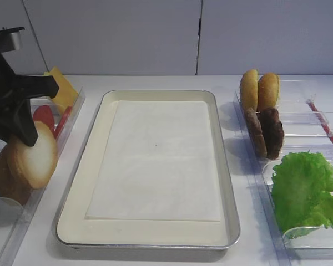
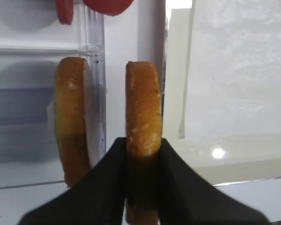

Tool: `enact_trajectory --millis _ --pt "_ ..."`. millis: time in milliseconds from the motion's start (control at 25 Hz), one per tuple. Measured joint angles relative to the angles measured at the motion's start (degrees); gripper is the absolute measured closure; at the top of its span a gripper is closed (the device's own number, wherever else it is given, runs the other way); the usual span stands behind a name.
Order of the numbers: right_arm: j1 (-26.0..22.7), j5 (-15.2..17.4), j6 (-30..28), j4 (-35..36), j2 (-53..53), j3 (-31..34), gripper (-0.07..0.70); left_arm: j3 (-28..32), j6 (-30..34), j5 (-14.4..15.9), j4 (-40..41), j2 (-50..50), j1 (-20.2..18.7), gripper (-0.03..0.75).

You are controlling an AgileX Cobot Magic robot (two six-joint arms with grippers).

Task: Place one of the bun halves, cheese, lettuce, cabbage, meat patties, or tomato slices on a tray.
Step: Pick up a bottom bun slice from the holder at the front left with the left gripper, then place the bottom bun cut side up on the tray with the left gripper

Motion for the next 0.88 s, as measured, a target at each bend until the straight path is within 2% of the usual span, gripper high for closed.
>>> enact_trajectory --millis 280,480,720,880 --pt "0.0 0.0 0.3 -0.1 0.0 0.0 0.056 -2.3 1.7 0.2 -6.5 -1.5 0.0 0.604" --pt "0.0 0.0 0.0 -0.1 0.0 0.0 0.056 -4.0 6.8 0.2 -15.3 -1.5 0.0 0.604" --pt "0.0 0.0 0.3 -0.1 0.0 0.0 0.056 -4.1 11.9 0.2 -19.4 1.5 0.0 0.605" --pt "0.0 0.0 0.3 -0.1 0.0 0.0 0.056 -4.1 16.4 0.0 -24.8 5.1 0.0 0.605"
